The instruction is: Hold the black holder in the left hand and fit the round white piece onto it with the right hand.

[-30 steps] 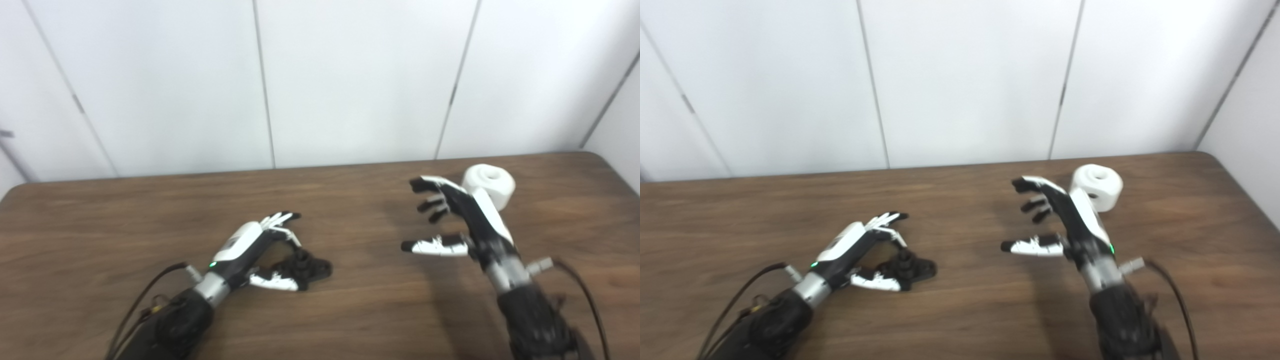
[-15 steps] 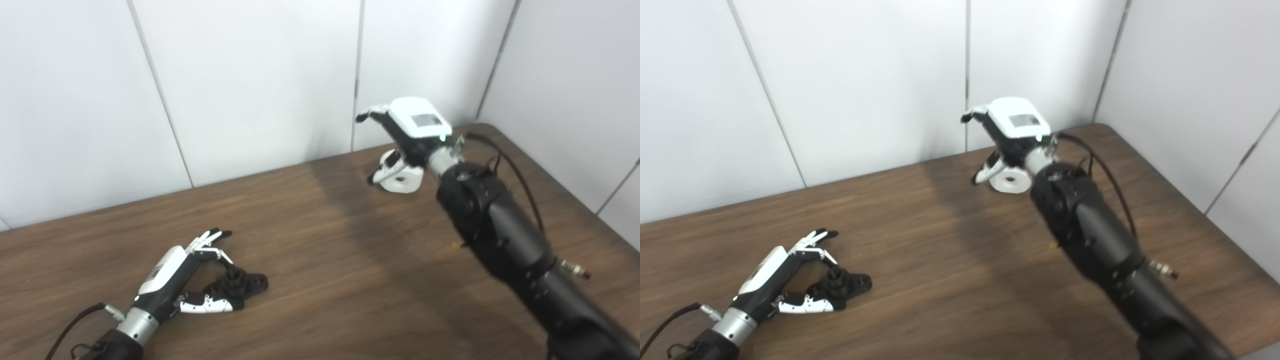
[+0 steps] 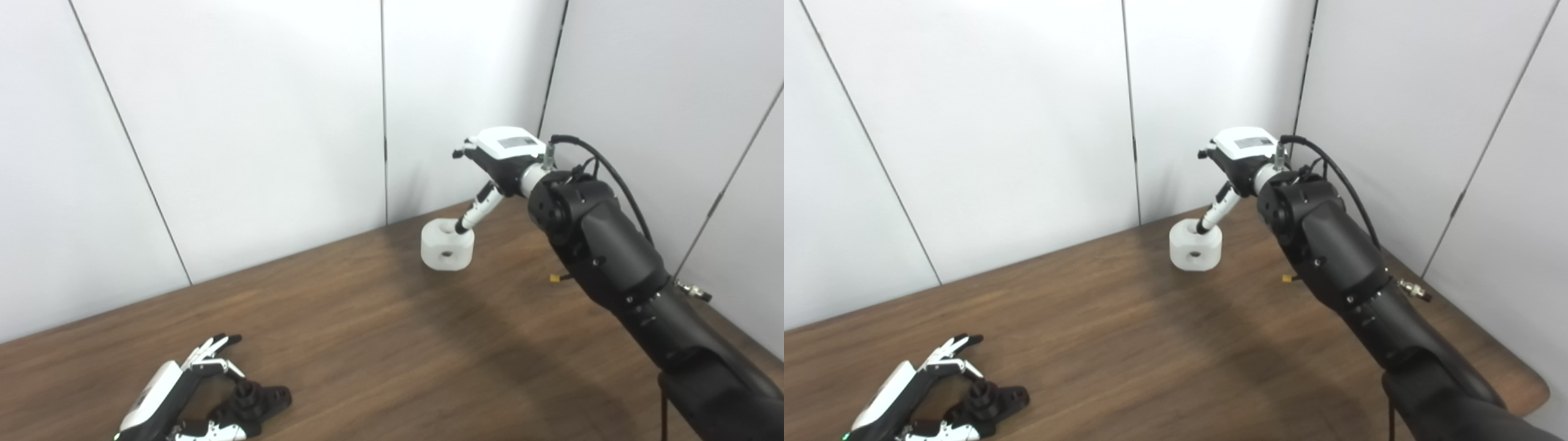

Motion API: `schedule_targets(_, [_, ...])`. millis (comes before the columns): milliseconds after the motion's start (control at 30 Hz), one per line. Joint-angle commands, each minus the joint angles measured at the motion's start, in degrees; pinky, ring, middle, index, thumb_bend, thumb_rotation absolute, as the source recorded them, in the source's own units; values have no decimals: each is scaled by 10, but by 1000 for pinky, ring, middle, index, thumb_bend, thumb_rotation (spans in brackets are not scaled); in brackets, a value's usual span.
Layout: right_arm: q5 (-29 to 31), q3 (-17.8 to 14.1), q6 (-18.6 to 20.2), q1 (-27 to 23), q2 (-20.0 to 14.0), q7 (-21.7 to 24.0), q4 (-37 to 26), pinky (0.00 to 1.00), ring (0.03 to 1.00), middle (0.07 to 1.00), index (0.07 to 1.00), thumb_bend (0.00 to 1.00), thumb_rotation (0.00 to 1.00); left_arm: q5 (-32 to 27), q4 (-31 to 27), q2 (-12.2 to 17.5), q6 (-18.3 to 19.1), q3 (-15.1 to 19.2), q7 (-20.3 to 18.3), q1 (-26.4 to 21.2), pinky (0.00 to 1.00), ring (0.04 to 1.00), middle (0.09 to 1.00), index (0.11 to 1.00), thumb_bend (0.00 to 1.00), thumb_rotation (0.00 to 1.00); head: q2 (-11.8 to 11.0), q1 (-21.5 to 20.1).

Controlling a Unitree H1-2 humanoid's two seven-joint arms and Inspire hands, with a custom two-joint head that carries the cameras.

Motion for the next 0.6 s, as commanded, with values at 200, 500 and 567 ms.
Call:
schedule_targets(200, [15, -5, 3, -48, -23, 78, 20, 854, 994, 1000, 944, 1000, 444, 7, 47, 24, 7, -21, -8, 35, 999, 1000, 937, 482, 521, 50, 0, 1])
schedule_targets(500, [-5, 20, 3, -70, 5, 113, 64, 839, 984, 1000, 925, 1000, 403, -1, 48, 27, 7, -31, -2, 35, 986, 1000, 930, 482, 521, 50, 0, 3])
schedule_targets(567, [-11, 28, 3, -72, 11, 110, 74, 844, 985, 1000, 922, 1000, 401, -4, 48, 28, 7, -31, -4, 36, 985, 1000, 931, 482, 521, 50, 0, 5])
